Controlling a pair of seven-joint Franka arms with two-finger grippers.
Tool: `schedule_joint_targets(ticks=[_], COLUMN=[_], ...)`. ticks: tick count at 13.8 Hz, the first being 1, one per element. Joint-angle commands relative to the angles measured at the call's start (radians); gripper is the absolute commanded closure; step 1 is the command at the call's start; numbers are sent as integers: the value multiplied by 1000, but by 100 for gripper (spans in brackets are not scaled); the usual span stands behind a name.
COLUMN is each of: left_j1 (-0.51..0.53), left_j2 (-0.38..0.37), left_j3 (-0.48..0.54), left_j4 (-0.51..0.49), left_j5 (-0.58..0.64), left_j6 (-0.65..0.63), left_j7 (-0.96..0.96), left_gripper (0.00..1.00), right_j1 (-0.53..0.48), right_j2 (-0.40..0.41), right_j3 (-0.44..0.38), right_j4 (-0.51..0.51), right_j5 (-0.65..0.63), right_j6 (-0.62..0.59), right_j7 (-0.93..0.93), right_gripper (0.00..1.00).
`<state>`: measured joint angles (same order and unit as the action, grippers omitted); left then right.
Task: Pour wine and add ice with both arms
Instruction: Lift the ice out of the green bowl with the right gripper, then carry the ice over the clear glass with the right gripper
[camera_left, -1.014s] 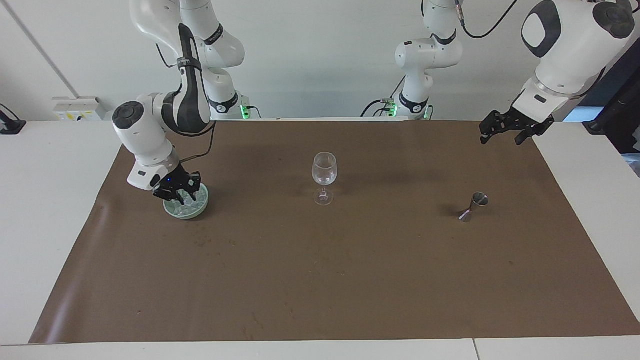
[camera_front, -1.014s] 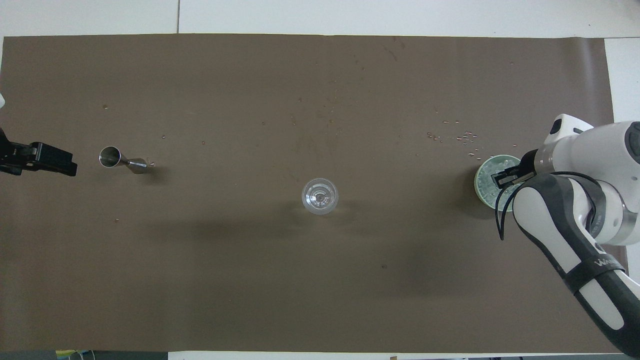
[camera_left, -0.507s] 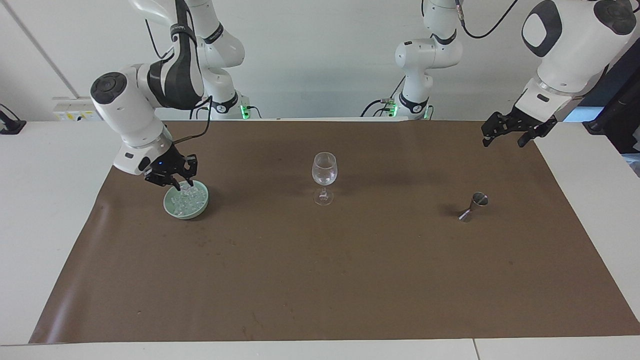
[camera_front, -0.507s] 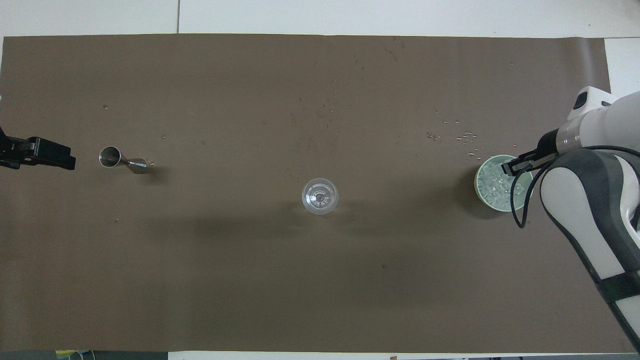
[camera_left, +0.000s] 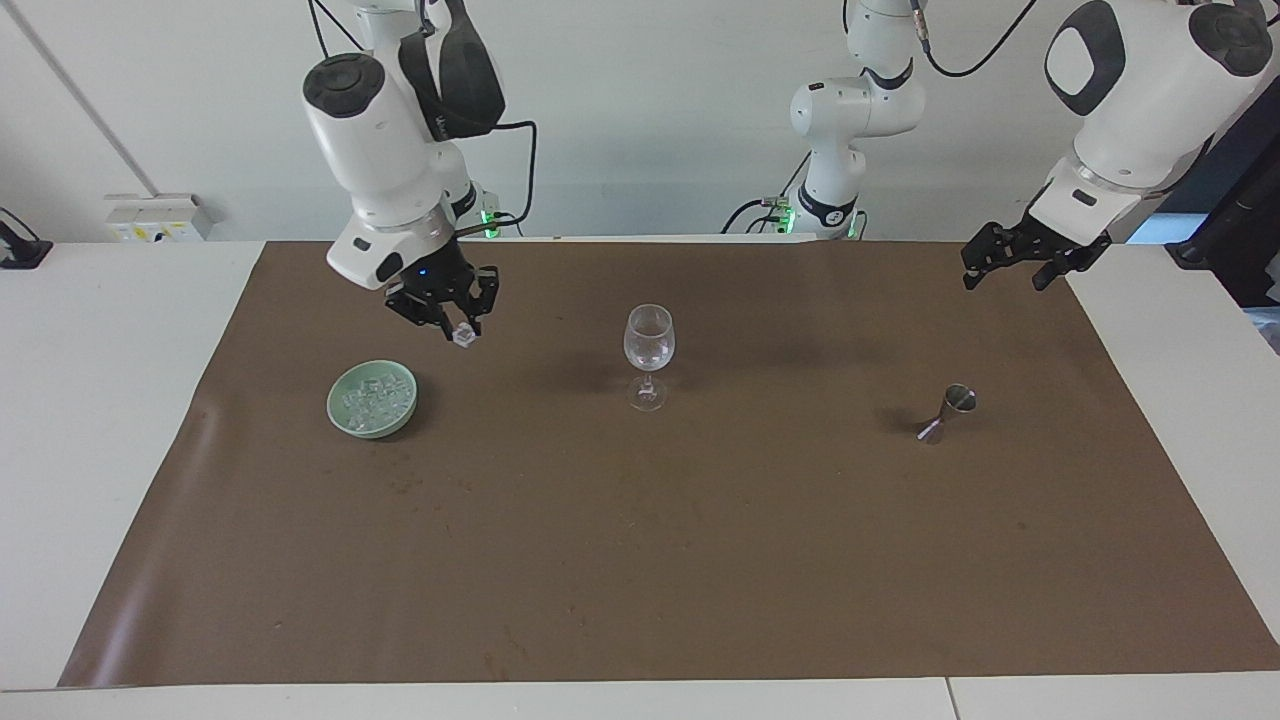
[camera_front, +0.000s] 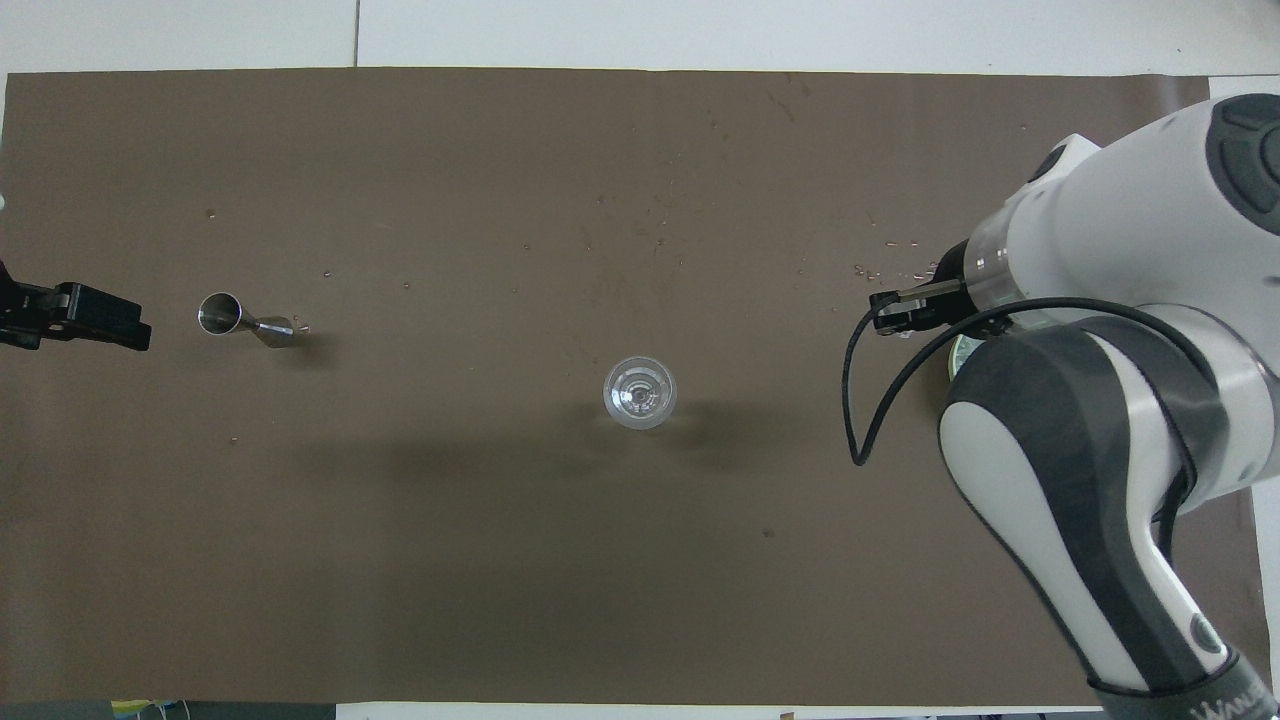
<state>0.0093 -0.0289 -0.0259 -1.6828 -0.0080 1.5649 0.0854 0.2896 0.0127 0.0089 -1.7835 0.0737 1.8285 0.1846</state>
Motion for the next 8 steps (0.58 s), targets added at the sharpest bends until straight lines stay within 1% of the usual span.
schedule_joint_targets(ticks=[1,5,8], left_j1=[8,8,8], left_j2=[-22,-22,-22], left_j3=[-8,-6,-8], left_j4=[-21,-21,-21], left_j5=[19,19,19], left_j6=[0,-6,0], left_j7=[-4,-6,-6], left_gripper=[0,0,0], right_j1=[87,198,281], right_j2=[18,20,61], right_j3=[-3,2,0], right_j4=[41,36,35], right_j5=[14,63,63], right_j6=[1,99,205], right_j7=[160,332,444], right_gripper=[100,100,100])
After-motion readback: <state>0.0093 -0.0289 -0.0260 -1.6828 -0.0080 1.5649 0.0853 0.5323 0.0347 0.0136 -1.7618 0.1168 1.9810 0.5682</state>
